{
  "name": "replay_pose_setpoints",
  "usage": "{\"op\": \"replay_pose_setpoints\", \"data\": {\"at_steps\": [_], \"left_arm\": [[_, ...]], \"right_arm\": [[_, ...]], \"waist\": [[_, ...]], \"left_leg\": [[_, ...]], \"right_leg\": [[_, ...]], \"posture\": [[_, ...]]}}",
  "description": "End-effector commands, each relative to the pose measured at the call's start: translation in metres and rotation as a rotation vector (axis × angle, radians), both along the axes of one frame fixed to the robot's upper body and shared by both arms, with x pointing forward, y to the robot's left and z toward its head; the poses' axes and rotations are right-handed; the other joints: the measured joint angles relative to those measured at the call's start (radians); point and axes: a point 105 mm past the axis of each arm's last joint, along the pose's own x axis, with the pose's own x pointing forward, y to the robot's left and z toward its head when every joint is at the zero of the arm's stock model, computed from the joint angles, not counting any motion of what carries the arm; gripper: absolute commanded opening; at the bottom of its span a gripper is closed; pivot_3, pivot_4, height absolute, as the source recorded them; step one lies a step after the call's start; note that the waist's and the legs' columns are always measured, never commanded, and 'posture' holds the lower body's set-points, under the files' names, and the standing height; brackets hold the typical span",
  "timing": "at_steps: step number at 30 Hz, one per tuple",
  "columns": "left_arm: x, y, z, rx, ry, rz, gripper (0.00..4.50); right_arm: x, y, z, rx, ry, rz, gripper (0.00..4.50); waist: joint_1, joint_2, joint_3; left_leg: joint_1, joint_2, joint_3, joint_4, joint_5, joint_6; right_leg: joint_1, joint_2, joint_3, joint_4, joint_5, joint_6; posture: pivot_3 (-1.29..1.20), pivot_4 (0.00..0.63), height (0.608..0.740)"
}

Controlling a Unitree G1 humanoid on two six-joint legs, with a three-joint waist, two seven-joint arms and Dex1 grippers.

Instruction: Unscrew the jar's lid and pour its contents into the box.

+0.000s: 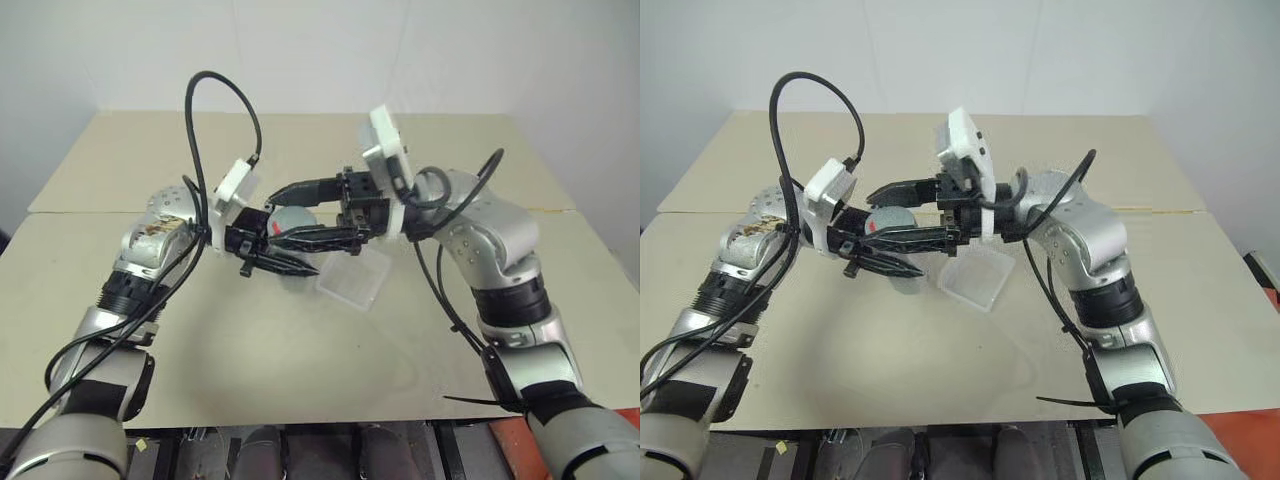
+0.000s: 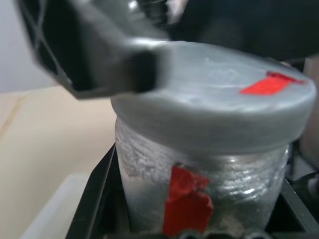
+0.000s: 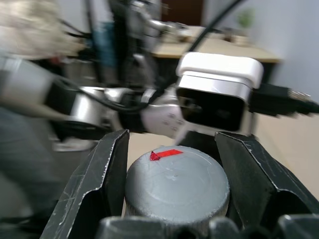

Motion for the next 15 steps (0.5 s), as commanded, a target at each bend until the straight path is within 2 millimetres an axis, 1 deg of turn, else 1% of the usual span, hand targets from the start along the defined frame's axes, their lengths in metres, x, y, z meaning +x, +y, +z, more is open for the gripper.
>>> {"op": "replay_pose_setpoints", "data": {"at_steps": [1,5,8,10,11,12,14,15], "left_arm": [[-0.004,0.015,0.027,-0.083,-0.003,-0.009,1.94],[-0.011,0.016,0.026,-0.056,0.009,-0.036,1.94],[-0.01,0.019,0.025,-0.049,0.004,-0.023,1.94],[-0.008,0.021,0.024,-0.049,-0.001,-0.01,1.94],[-0.007,0.022,0.024,-0.048,-0.002,-0.002,1.94],[-0.005,0.023,0.023,-0.048,-0.005,0.007,1.94],[0.0,0.027,0.021,-0.051,-0.009,0.037,1.94],[0.003,0.029,0.021,-0.054,-0.009,0.054,1.94]], "right_arm": [[-0.011,-0.001,-0.006,-0.037,-0.039,0.184,2.71],[-0.006,0.001,-0.011,-0.049,-0.049,0.207,2.71],[-0.003,0.003,-0.013,-0.045,-0.062,0.187,2.71],[0.001,0.004,-0.013,-0.033,-0.073,0.149,3.34],[0.003,0.004,-0.012,-0.024,-0.07,0.123,3.5],[0.005,0.004,-0.01,-0.01,-0.067,0.097,3.78],[0.007,-0.001,-0.005,0.027,-0.063,0.055,4.47],[0.009,-0.002,-0.004,0.047,-0.069,0.017,4.47]], "waist": [[-0.003,0.0,0.0],[0.001,0.001,0.0],[0.005,0.001,0.001],[0.006,0.001,0.001],[0.006,0.001,0.001],[0.005,0.001,0.001],[0.005,0.001,0.001],[0.005,0.001,0.001]], "left_leg": [[0.0,0.0,0.0,0.0,0.0,0.0],[0.0,0.0,0.0,0.0,0.0,0.0],[-0.001,0.0,0.0,0.0,0.001,-0.001],[-0.001,0.0,0.0,0.0,0.001,-0.002],[-0.001,0.0,0.0,0.0,0.001,-0.002],[-0.001,0.0,0.001,0.0,0.001,-0.001],[-0.001,0.0,0.001,0.0,0.001,-0.002],[-0.001,0.0,0.001,0.0,0.001,-0.002]], "right_leg": [[0.0,0.0,0.0,0.0,0.0,0.0],[-0.001,0.0,0.0,0.0,0.0,0.0],[-0.001,0.0,0.0,0.0,0.0,0.0],[-0.001,0.0,-0.001,0.0,0.0,0.0],[-0.001,0.0,-0.001,0.0,0.0,0.0],[-0.001,0.0,-0.001,0.0,0.0,0.0],[-0.001,0.0,-0.001,0.0,0.0,0.0],[-0.001,0.0,-0.001,0.0,0.0,0.0]], "posture": [[0.0,0.15,0.74],[0.0,0.15,0.74],[0.0,0.15,0.74],[0.0,0.15,0.74],[0.0,0.15,0.74],[0.0,0.15,0.74],[0.0,0.15,0.74],[0.0,0.15,0.74]]}}
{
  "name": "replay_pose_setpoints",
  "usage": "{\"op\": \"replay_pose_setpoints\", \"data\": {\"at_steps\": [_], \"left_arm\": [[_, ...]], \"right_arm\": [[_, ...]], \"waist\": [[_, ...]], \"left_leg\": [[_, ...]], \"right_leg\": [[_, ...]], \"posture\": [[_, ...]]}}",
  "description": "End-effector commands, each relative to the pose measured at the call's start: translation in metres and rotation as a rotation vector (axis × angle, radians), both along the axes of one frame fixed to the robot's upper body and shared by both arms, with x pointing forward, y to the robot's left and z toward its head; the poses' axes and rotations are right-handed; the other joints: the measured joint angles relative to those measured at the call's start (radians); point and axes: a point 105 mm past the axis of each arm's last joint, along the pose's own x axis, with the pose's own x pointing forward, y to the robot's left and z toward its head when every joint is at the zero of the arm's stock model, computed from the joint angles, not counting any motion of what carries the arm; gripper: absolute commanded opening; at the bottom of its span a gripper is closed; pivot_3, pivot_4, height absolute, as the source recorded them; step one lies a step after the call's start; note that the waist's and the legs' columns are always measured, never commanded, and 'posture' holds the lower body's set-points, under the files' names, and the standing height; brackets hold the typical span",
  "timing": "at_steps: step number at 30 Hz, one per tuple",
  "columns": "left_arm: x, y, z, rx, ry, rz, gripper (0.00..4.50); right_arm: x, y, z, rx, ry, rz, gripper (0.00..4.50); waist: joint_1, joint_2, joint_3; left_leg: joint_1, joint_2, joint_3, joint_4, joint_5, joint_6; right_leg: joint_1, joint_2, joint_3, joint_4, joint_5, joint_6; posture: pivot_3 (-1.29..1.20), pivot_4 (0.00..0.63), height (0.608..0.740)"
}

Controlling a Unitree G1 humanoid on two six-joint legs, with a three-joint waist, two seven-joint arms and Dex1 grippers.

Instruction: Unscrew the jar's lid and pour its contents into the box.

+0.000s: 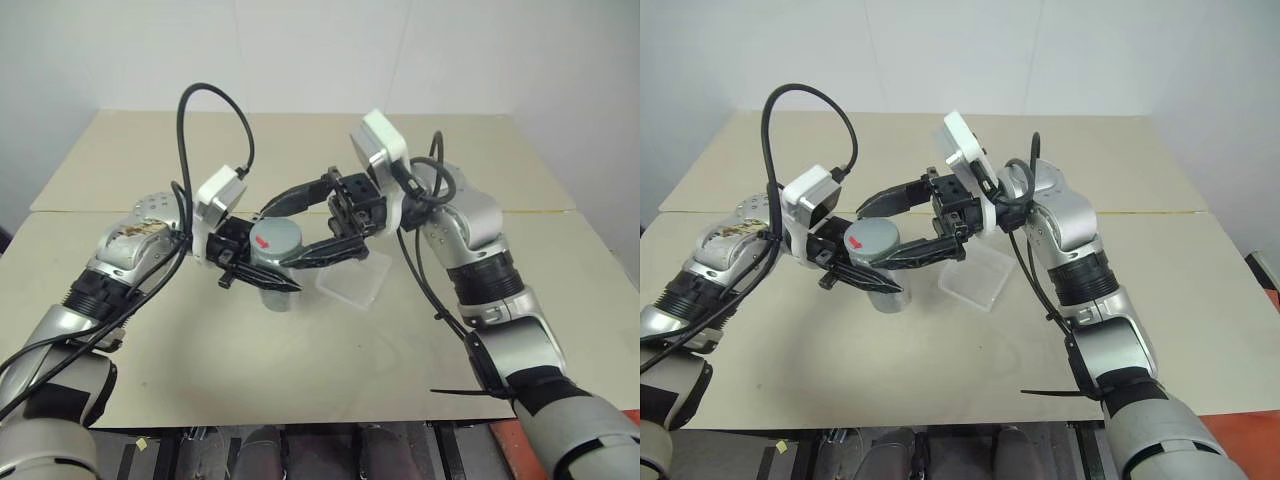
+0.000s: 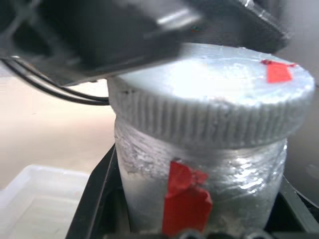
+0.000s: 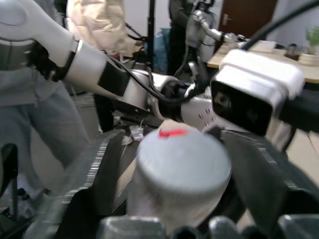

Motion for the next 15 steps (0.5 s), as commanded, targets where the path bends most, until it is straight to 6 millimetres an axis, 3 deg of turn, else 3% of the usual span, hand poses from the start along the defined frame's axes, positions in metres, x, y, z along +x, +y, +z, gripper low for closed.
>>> {"op": "replay_pose_setpoints", "data": {"at_steps": [1,5,8,11,15], "left_arm": [[0.007,0.011,0.022,-0.072,-0.088,0.052,1.94],[0.027,0.027,0.016,-0.07,-0.126,0.201,1.94],[0.036,0.029,0.014,-0.075,-0.139,0.27,1.94],[0.046,0.024,0.008,-0.075,-0.144,0.35,1.94],[0.051,0.017,0.007,-0.096,-0.139,0.384,1.94]], "right_arm": [[0.004,-0.005,0.007,0.053,-0.032,-0.114,4.47],[0.014,-0.018,0.017,0.152,-0.074,-0.404,4.47],[0.015,-0.021,0.021,0.184,-0.064,-0.508,4.47],[0.013,-0.008,0.025,0.189,-0.065,-0.609,4.47],[0.005,0.013,0.02,0.159,-0.054,-0.615,4.47]], "waist": [[0.0,0.0,0.0],[0.0,0.0,0.0],[0.0,0.0,0.0],[0.0,0.0,0.0],[-0.004,0.0,0.0]], "left_leg": [[0.0,0.0,0.0,0.0,0.001,-0.001],[-0.001,0.0,0.001,0.0,0.002,-0.004],[-0.001,0.0,0.003,0.0,0.003,-0.005],[-0.001,0.0,0.003,0.0,0.003,-0.005],[-0.001,0.0,0.003,0.0,0.003,-0.004]], "right_leg": [[0.0,0.0,0.0,0.0,0.0,0.0],[-0.001,0.0,0.0,-0.001,0.0,0.0],[-0.001,-0.001,0.0,-0.001,0.0,0.0],[0.0,0.0,-0.001,0.0,0.0,0.0],[-0.001,0.0,0.0,0.0,0.0,0.0]], "posture": [[0.0,0.15,0.74],[0.0,0.15,0.74],[0.0,0.15,0.74],[0.0,0.15,0.74],[0.0,0.15,0.74]]}}
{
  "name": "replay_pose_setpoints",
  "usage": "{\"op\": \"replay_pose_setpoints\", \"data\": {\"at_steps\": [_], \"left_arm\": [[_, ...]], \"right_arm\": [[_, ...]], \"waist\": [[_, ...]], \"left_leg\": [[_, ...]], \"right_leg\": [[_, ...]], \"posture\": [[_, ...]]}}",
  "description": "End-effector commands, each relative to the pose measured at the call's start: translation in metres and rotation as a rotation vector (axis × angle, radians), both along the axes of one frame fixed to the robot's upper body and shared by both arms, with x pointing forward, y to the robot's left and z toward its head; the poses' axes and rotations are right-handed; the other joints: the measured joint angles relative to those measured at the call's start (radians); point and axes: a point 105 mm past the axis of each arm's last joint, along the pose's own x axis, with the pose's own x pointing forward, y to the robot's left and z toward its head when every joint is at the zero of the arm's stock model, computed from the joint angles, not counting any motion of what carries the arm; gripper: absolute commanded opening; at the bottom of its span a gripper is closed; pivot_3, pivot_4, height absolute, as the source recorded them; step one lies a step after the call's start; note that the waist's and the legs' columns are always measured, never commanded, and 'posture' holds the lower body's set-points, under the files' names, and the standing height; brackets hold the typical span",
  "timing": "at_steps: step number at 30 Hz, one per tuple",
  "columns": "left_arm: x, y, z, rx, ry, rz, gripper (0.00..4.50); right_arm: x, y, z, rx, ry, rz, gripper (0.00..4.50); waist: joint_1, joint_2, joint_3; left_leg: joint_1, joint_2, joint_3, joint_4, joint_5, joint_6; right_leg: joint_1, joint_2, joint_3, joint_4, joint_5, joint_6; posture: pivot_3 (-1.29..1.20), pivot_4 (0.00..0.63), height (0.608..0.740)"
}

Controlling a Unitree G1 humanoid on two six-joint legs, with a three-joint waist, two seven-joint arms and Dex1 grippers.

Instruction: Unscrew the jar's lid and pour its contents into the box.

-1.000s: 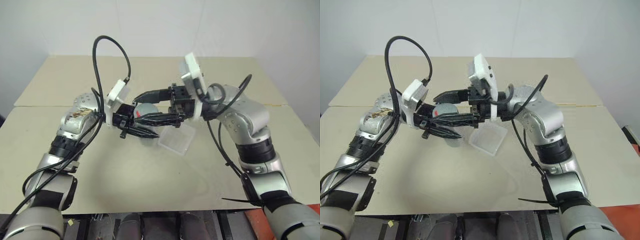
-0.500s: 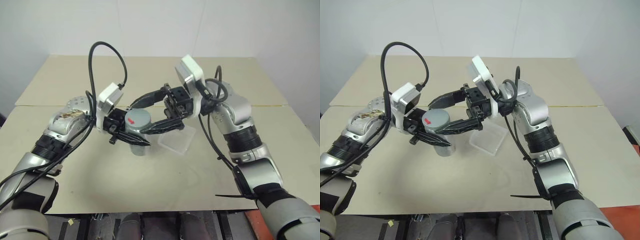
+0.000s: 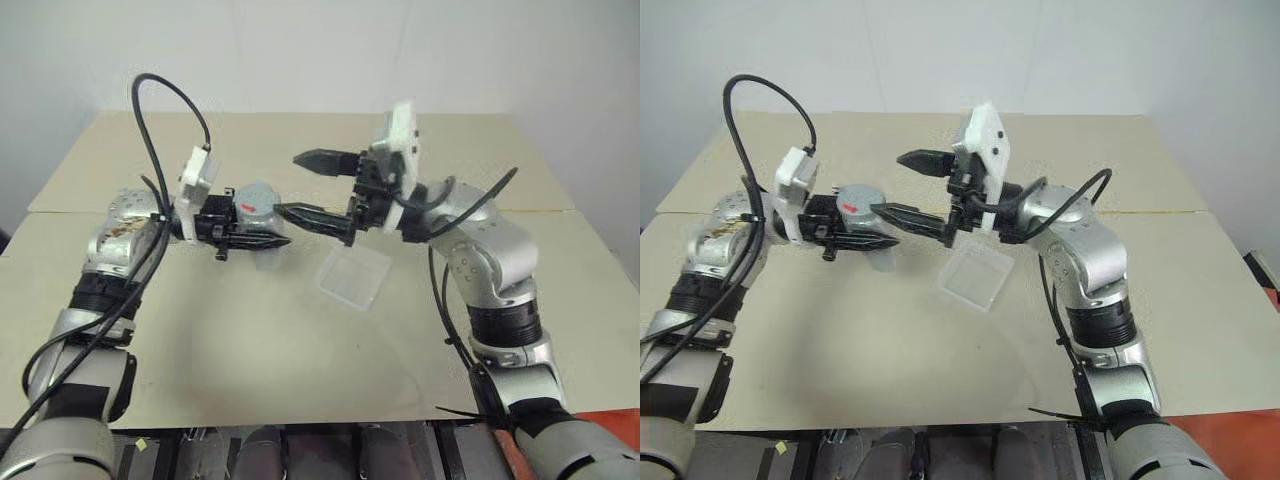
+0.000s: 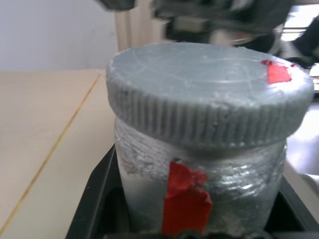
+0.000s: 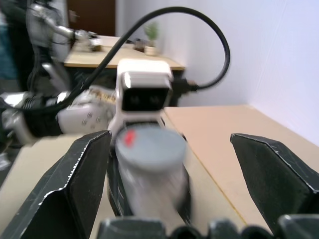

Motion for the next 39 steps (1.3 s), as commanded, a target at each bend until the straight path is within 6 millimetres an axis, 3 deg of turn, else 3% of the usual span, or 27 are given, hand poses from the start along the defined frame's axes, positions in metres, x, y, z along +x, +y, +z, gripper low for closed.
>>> {"op": "replay_pose_setpoints", "data": {"at_steps": [1,4,6,11,18,39], "left_arm": [[0.003,0.0,0.008,-0.022,-0.041,0.035,1.94],[0.003,-0.002,0.007,-0.021,-0.04,0.032,1.94],[0.003,-0.003,0.008,-0.028,-0.039,0.027,1.94],[0.0,-0.001,0.008,-0.036,-0.04,0.03,1.94],[-0.004,0.0,0.005,-0.028,-0.033,0.026,1.94],[-0.023,0.028,0.008,-0.012,-0.026,0.03,1.94]], "right_arm": [[-0.011,0.017,0.006,-0.014,-0.03,-0.005,4.47],[-0.009,0.03,0.003,-0.018,-0.014,-0.026,4.47],[0.004,0.035,0.001,-0.03,-0.014,-0.115,4.47],[0.018,0.032,0.001,-0.031,-0.026,-0.213,4.47],[0.022,0.029,-0.003,-0.039,-0.004,-0.224,4.47],[0.022,-0.018,-0.009,-0.043,0.03,-0.251,4.47]], "waist": [[-0.002,0.0,0.0],[-0.002,0.0,0.0],[-0.002,0.0,0.0],[0.001,0.0,0.0],[-0.002,0.0,0.0],[0.0,0.0,0.0]], "left_leg": [[0.0,0.0,0.0,0.0,0.0,0.0],[0.0,0.0,0.0,0.0,0.0,0.0],[0.0,0.0,0.0,0.0,0.0,0.0],[0.0,0.0,0.0,0.0,0.0,0.001],[0.0,0.0,-0.001,0.0,0.0,0.001],[0.0,0.0,-0.003,-0.001,-0.002,0.004]], "right_leg": [[0.0,0.0,0.0,0.0,0.0,0.0],[0.0,0.0,0.0,0.0,0.0,0.0],[0.0,0.0,0.0,0.0,0.0,0.0],[0.0,0.0,-0.001,0.0,0.0,0.0],[0.0,0.0,-0.001,-0.001,0.0,0.0],[0.0,0.0,0.0,-0.001,0.0,0.0]], "posture": [[0.0,0.15,0.74],[0.0,0.15,0.74],[0.0,0.15,0.74],[0.0,0.15,0.74],[0.0,0.15,0.74],[0.0,0.15,0.74]]}}
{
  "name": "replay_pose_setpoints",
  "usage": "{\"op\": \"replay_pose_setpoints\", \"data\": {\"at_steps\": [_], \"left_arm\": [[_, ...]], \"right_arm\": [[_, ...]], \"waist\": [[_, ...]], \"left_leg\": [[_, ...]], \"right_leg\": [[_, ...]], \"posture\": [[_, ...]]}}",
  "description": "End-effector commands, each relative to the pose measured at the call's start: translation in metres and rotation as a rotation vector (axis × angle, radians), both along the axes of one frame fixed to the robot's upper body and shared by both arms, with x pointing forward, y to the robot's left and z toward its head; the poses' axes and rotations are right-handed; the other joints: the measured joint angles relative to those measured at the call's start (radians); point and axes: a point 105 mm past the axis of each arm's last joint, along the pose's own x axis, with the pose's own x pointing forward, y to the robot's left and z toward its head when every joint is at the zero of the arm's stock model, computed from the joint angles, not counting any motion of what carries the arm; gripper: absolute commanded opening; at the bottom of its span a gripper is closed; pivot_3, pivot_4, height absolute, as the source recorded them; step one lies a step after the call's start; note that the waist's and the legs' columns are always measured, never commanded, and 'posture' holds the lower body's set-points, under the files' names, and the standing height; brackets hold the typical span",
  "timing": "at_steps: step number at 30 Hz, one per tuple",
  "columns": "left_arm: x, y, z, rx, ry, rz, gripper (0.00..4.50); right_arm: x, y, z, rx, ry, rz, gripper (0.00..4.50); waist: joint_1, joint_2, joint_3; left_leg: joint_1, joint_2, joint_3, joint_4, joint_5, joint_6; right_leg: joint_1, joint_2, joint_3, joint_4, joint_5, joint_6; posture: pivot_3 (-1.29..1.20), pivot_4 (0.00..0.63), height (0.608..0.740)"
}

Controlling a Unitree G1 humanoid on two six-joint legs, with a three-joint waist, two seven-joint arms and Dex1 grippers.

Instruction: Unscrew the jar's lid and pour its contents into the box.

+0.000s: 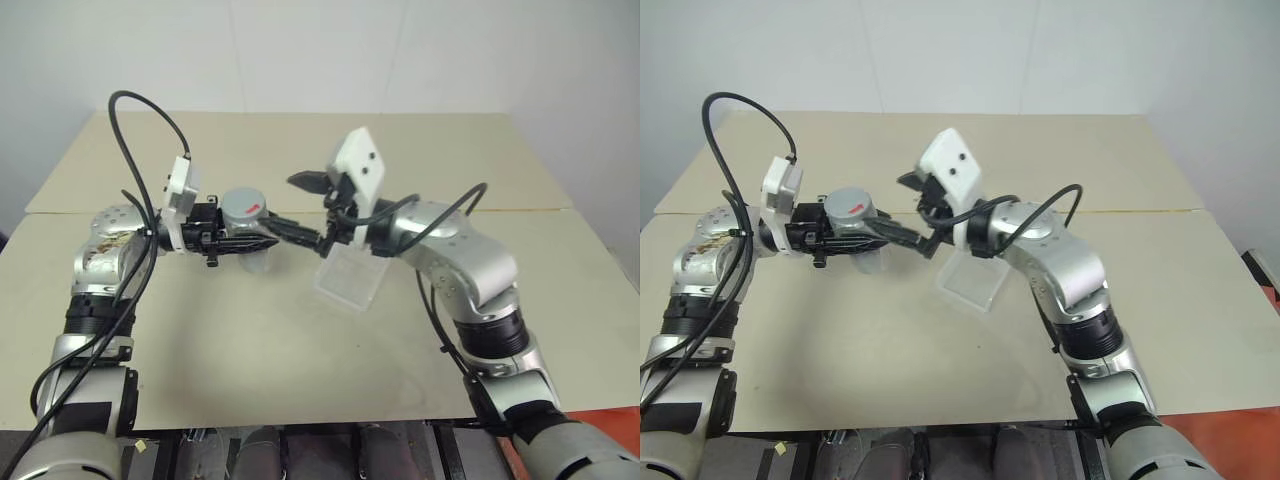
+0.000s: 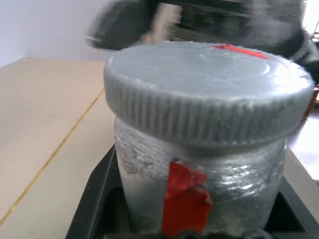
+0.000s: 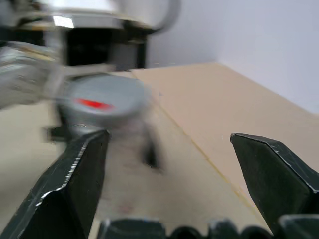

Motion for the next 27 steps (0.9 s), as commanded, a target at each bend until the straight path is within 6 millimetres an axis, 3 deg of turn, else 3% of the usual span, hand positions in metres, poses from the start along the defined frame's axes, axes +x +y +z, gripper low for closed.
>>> {"op": "replay_pose_setpoints", "data": {"at_steps": [1,4,7,11,19,27], "left_arm": [[-0.009,0.002,0.013,-0.007,-0.045,-0.031,1.94],[-0.01,0.005,0.012,0.002,-0.04,-0.025,1.94],[-0.005,0.006,0.012,0.004,-0.039,0.004,1.94],[0.01,-0.005,0.013,-0.009,-0.061,0.051,1.94],[0.02,-0.023,0.01,-0.01,-0.072,0.032,1.94],[0.017,-0.025,0.011,-0.008,-0.077,0.008,1.94]], "right_arm": [[-0.001,-0.009,0.01,0.035,-0.025,-0.017,4.47],[-0.001,-0.015,0.011,0.046,-0.021,-0.024,4.47],[-0.016,-0.016,0.013,0.046,-0.023,0.072,4.47],[-0.038,0.001,0.022,0.086,-0.035,0.224,4.47],[-0.027,0.037,0.024,0.065,-0.073,0.173,4.47],[-0.004,0.048,0.021,0.029,-0.1,0.037,4.47]], "waist": [[0.0,0.0,0.0],[0.0,0.0,0.0],[0.0,0.0,0.0],[0.002,0.0,0.0],[-0.003,0.0,0.0],[-0.002,0.0,0.0]], "left_leg": [[0.0,0.0,0.0,0.0,0.0,0.0],[0.0,0.0,0.0,0.0,0.0,0.0],[0.0,0.0,0.0,0.0,0.0,0.0],[0.0,0.0,-0.001,0.0,-0.001,0.001],[0.0,0.0,0.0,0.0,0.0,-0.001],[0.0,0.0,0.001,0.0,0.001,-0.002]], "right_leg": [[0.0,0.0,0.0,0.0,0.0,0.0],[0.0,0.0,0.0,0.0,0.0,0.0],[0.0,0.0,0.0,0.0,0.0,0.0],[0.0,0.0,0.0,0.0,0.0,0.0],[0.0,0.001,0.0,0.0,0.0,0.0],[0.0,0.0,0.0,0.0,0.0,0.0]], "posture": [[0.0,0.15,0.74],[0.0,0.15,0.74],[0.0,0.15,0.74],[0.0,0.15,0.74],[0.0,0.15,0.74],[0.0,0.15,0.74]]}}
